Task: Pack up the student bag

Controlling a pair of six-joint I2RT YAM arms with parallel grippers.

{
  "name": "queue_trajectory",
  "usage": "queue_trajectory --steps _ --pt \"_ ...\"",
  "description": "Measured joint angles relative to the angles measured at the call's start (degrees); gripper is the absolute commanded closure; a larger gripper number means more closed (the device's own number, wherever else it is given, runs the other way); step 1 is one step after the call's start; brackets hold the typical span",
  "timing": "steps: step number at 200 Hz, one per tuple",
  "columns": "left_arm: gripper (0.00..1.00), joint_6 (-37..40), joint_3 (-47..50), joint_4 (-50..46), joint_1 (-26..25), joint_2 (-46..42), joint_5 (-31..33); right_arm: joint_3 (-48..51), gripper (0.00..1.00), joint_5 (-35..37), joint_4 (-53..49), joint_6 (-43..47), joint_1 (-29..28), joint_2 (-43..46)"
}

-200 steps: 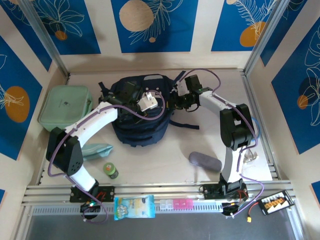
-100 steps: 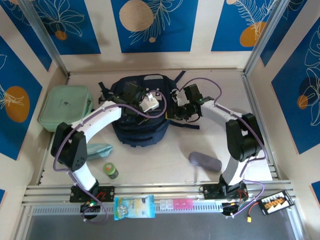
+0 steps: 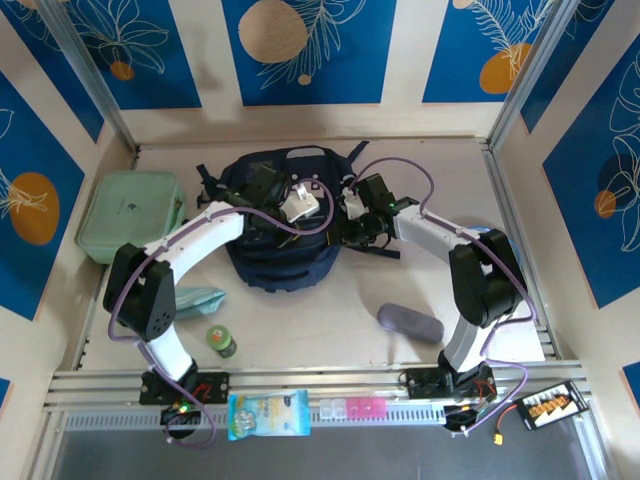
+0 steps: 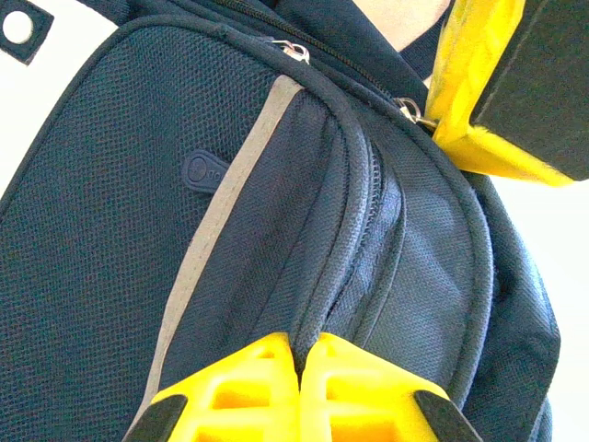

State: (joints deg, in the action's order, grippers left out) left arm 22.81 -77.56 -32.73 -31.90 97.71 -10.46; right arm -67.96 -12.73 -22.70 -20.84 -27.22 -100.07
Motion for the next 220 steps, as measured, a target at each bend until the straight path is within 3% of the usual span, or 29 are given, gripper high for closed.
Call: queue_trajectory --steps 26,80,149,220 --pt "1.0 0.2 0.0 -0.2 0.0 0.0 0.24 -0.94 0.76 2.58 -1.07 1.18 -1.14 -0.79" --pt "1.0 0.09 0.0 -0.22 0.0 0.0 0.66 -1.18 0.93 6.12 -0.94 2.93 -2.6 -0.9" --pt "1.0 -2.32 -2.73 -1.14 0.33 1.88 0.74 5.73 0.94 3.82 5.11 2.75 -2.23 5.64" --pt "1.0 -7.93 -5.03 0.87 0.5 5.99 -6.01 15.3 0.93 1.84 15.26 -0.92 -5.53 11.78"
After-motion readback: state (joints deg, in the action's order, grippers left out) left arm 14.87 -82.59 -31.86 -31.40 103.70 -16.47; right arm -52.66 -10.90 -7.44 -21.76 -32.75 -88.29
